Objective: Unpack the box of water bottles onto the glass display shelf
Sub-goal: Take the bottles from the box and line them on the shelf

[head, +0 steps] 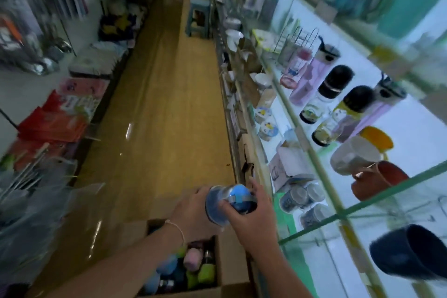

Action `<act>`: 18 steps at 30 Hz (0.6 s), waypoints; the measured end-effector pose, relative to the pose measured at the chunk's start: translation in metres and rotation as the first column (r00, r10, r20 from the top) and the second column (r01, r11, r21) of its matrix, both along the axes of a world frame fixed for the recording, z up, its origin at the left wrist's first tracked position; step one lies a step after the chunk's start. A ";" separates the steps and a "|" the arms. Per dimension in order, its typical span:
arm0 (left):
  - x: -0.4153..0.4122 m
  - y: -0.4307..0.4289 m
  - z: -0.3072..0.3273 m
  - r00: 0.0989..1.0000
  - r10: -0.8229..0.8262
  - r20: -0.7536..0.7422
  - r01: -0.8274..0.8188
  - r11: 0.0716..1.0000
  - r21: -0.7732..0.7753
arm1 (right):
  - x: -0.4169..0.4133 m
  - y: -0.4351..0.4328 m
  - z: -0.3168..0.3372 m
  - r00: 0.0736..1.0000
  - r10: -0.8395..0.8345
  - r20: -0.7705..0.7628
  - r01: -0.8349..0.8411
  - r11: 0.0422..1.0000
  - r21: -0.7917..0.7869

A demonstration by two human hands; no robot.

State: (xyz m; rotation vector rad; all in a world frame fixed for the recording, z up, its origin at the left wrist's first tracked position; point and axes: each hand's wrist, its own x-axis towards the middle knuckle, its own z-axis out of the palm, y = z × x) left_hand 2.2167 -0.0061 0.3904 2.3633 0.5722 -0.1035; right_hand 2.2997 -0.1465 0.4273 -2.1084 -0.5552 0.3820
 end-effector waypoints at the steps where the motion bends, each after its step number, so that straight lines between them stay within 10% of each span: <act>1: 0.007 0.003 0.016 0.999 -0.023 0.039 0.023 1.000 0.003 | 0.002 -0.001 0.018 0.999 -0.031 0.027 0.030 0.999 0.044; 18: 0.094 -0.055 0.289 0.743 -0.321 0.587 0.394 0.919 0.003 | 0.020 -0.087 0.315 0.781 -0.502 0.372 0.343 0.842 0.415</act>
